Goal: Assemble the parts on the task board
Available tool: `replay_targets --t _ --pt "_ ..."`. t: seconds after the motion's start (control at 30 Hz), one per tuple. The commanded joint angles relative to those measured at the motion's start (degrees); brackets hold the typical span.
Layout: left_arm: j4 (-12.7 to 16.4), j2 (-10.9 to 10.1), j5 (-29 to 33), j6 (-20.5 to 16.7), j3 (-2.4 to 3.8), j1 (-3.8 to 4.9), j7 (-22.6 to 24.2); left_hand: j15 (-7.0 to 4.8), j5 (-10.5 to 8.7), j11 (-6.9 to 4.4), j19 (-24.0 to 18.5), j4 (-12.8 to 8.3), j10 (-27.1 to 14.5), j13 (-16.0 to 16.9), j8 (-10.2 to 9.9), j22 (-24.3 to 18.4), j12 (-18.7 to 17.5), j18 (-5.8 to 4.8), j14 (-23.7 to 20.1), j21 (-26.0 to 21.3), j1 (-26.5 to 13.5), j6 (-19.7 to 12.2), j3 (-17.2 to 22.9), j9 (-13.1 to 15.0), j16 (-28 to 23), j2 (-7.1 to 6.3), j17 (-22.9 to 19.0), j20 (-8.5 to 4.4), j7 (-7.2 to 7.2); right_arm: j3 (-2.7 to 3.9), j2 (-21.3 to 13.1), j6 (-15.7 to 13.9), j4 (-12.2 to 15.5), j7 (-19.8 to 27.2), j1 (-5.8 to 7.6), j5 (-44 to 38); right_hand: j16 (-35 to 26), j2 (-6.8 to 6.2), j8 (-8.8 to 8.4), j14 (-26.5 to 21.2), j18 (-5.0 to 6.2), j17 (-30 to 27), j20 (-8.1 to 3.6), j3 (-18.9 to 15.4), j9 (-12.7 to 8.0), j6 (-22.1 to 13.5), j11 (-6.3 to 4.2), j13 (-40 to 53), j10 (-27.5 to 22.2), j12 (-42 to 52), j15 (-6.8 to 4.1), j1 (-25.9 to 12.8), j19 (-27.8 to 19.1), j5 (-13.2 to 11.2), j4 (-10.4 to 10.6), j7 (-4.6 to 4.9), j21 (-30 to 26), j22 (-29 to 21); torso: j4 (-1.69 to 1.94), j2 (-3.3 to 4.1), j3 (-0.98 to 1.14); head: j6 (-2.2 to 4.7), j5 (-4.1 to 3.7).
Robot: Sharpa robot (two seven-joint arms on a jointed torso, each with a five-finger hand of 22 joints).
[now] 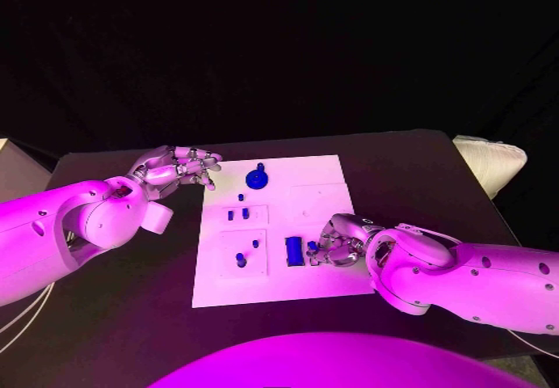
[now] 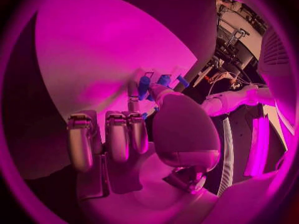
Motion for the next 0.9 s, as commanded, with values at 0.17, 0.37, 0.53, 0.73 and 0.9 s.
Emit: replay_targets --t 0.17,0.37,0.53,0.73,0.9 --pt "-0.05 0.14 -0.13 0.79 0.03 0.01 0.11 -0.28 -0.11 0.00 0.50 0.29 -0.48 0.08 0.31 -0.08 0.24 0.76 -0.02 -0.36 0.37 0.19 -0.31 -0.06 0.24 -0.06 -0.10 -0.10 -0.16 -0.03 -0.19 -0.24 0.46 0.34 -0.13 -0.14 0.35 0.24 0.75 6.19 -0.39 15.09 -0.30 -3.74 0.41 0.45 -0.55 15.09 5.99 0.27 -0.50 -8.23 5.99 -1.92 0.10 -0.20 0.25 15.08 0.00 0.03 0.04 0.00 -0.02" --pt "-0.17 0.24 -0.13 0.90 0.03 0.01 -0.04 -0.27 -0.11 0.01 0.52 0.42 -0.53 0.08 0.33 -0.12 0.27 0.76 -0.04 -0.41 0.30 0.18 -0.39 -0.07 0.25 -0.07 -0.11 -0.10 -0.16 -0.02 -0.57 -0.19 0.77 0.57 -0.14 -0.07 0.35 0.14 0.79 6.19 -0.39 15.09 -0.30 -4.04 0.44 0.43 -0.56 15.09 5.99 0.27 -0.51 -8.36 5.99 -2.09 0.05 -0.21 0.25 15.08 -0.01 -0.01 0.04 0.00 0.13" --pt "-0.23 0.31 -0.12 0.93 0.03 0.01 -0.11 -0.27 -0.11 0.01 0.52 0.42 -0.53 0.08 0.33 -0.12 0.27 0.76 -0.04 -0.41 0.30 0.18 -0.39 -0.07 0.25 -0.07 -0.11 -0.10 -0.16 -0.02 -0.84 0.00 1.00 0.86 -0.14 0.29 0.35 0.07 0.80 6.19 -0.39 15.09 -0.30 -4.11 0.45 0.41 -0.56 15.09 5.99 0.27 -0.51 -8.35 5.99 -2.13 0.02 -0.21 0.25 15.08 -0.02 0.02 0.07 0.00 0.09" --pt "-0.30 0.37 -0.12 0.90 0.03 0.01 -0.16 -0.27 -0.09 0.00 0.53 0.44 -0.56 0.08 0.34 -0.13 0.28 0.76 -0.05 -0.44 0.32 0.18 -0.40 -0.08 0.25 -0.06 -0.11 -0.10 -0.17 -0.02 -1.60 0.26 0.88 1.32 -0.14 0.50 0.35 -0.22 0.88 6.19 -0.39 15.09 -0.33 -4.42 0.54 0.13 -0.57 15.09 5.99 0.27 -0.52 -6.55 5.99 -1.83 -0.22 -0.21 0.25 15.08 0.00 -0.02 0.00 0.00 -0.04" --pt "-0.41 0.40 -0.12 0.91 0.03 0.01 -0.17 -0.28 -0.08 0.00 0.53 0.46 -0.58 0.08 0.35 -0.15 0.29 0.76 -0.06 -0.47 0.35 0.18 -0.41 -0.08 0.25 -0.05 -0.12 -0.10 -0.18 -0.02 -2.27 0.64 0.50 2.85 -0.14 0.80 0.35 -1.58 0.98 6.19 -0.39 15.09 -0.25 -4.60 0.66 -0.64 -0.41 15.09 5.99 0.27 -0.42 1.86 5.99 -8.88 -1.64 -0.02 0.25 15.08 -0.01 -0.04 -0.01 0.00 -0.16"
